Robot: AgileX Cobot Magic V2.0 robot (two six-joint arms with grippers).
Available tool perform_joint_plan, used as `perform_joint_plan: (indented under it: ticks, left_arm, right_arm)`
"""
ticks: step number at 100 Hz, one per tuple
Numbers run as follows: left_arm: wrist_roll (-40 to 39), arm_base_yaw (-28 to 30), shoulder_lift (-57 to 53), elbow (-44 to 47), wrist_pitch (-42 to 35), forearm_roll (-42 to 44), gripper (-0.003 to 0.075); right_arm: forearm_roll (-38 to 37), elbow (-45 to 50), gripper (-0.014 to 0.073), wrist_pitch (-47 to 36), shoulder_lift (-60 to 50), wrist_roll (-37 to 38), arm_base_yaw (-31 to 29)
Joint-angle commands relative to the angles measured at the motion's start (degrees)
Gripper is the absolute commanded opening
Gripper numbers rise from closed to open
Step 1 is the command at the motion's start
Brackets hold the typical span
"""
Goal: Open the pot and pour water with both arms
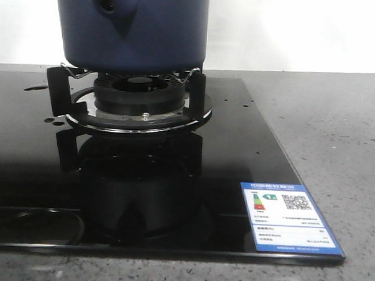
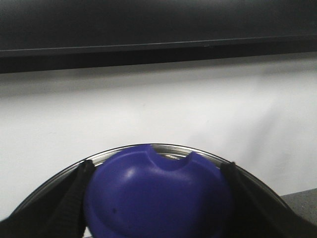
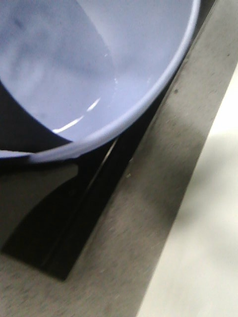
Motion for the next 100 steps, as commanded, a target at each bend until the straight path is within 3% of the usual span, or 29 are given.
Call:
perform_joint_plan:
  ticks: [1, 45, 69, 100]
  left_arm:
    - [-0.6, 0.02, -1.99, -2.35, 0.09, -2.42, 0.0327]
    - [-0.6, 0.02, -1.99, -2.35, -0.34, -2.42, 0.0327]
    - [-0.6, 0.02, -1.99, -2.35, -0.47, -2.42, 0.0327]
    - [-0.6, 0.02, -1.99, -2.35, -0.47, -2.42, 0.0327]
  right_arm:
    - [2.23, -2.2, -0.0041, -9.41, -2.19, -0.62, 1.06]
    - [3.43, 12.26, -0.0041, -36.4, -6.71, -10.82, 6.51]
    - [3.33, 26.33, -0.0041, -59.03, -12.04, -13.33, 10.0]
    - [1.14, 38.71, -0.0041, -78.41, -15.18, -13.38, 13.2]
